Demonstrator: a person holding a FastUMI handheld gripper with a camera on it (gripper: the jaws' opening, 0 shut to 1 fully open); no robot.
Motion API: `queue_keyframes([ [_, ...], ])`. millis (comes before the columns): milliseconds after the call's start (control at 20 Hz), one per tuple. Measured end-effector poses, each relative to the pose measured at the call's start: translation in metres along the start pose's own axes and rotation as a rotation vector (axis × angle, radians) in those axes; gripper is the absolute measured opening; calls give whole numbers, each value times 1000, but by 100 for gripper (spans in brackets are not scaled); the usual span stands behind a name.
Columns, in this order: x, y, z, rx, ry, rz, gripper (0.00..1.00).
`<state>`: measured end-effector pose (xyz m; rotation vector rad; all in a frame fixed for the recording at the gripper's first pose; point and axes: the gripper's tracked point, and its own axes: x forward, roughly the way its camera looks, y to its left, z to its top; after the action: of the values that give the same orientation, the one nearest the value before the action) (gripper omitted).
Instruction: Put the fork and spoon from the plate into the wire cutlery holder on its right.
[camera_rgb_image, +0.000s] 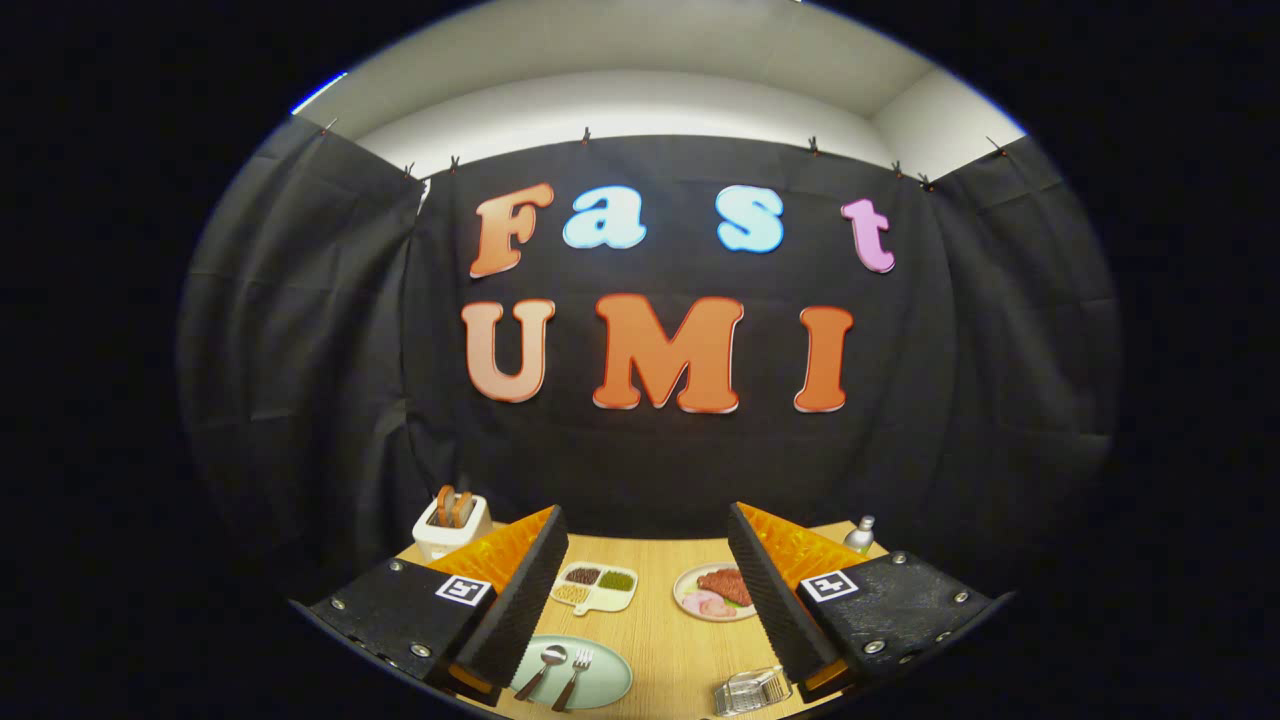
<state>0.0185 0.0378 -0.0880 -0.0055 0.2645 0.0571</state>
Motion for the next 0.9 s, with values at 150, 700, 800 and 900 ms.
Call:
queue_keyframes([
  [150, 11, 25, -51, 13, 189, 52, 97],
  [700, 29, 74, -203, -46, 637, 105, 92],
  [800, 25, 69, -236, -88, 734, 91, 91],
  [900, 27, 77, -265, -86, 826, 98, 88],
])
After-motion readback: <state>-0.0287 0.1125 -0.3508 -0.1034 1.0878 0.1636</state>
